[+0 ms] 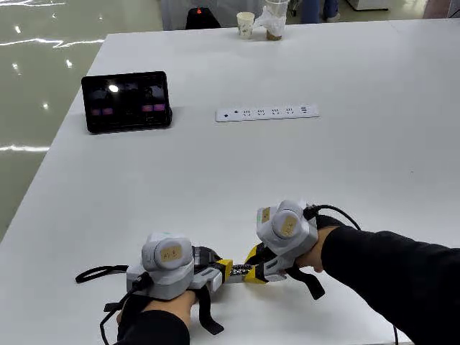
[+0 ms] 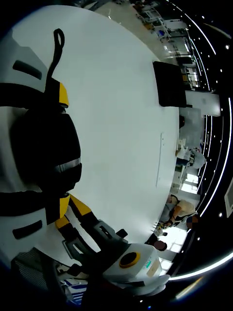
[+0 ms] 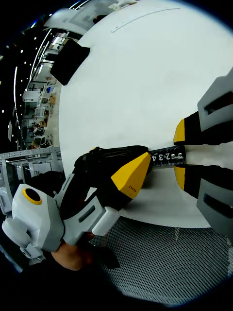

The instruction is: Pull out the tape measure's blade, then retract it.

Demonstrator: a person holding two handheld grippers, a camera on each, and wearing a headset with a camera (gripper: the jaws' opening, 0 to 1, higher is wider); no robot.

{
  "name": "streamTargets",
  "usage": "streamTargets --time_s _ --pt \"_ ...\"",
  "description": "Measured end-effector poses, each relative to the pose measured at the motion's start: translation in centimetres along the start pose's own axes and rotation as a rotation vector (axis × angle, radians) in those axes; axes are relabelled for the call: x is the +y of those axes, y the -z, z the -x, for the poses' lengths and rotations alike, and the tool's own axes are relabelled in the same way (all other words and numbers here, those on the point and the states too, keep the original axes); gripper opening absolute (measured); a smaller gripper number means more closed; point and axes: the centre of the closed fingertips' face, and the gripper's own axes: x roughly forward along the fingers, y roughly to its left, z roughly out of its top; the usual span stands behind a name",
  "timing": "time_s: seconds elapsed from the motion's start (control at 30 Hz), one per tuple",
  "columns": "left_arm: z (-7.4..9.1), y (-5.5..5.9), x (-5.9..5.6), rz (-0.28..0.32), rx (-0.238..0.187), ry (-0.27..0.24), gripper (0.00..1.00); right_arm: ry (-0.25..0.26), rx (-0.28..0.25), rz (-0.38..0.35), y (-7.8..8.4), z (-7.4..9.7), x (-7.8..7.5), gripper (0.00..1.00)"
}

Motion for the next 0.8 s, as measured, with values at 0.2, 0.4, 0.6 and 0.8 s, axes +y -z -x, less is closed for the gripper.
streamTargets --time_s 0.2,0.4,0.6,0.8 --pt "0.05 -0.02 -0.02 0.001 0.000 0.001 0.64 0.002 -0.004 0.004 -0.26 -0.23 0.01 0.12" --pt "0.06 -0.02 0.01 0.000 0.001 0.001 0.64 0.001 -0.007 0.013 -0.52 -0.44 0.04 0.12" --pt "0.08 -0.01 0.03 0.001 0.001 0.001 0.64 0.003 -0.011 0.016 -0.74 -0.66 0.08 0.12" --pt "0.12 0.03 0.05 0.001 0.001 0.001 0.64 0.002 -0.012 0.018 -0.89 -0.86 0.08 0.12"
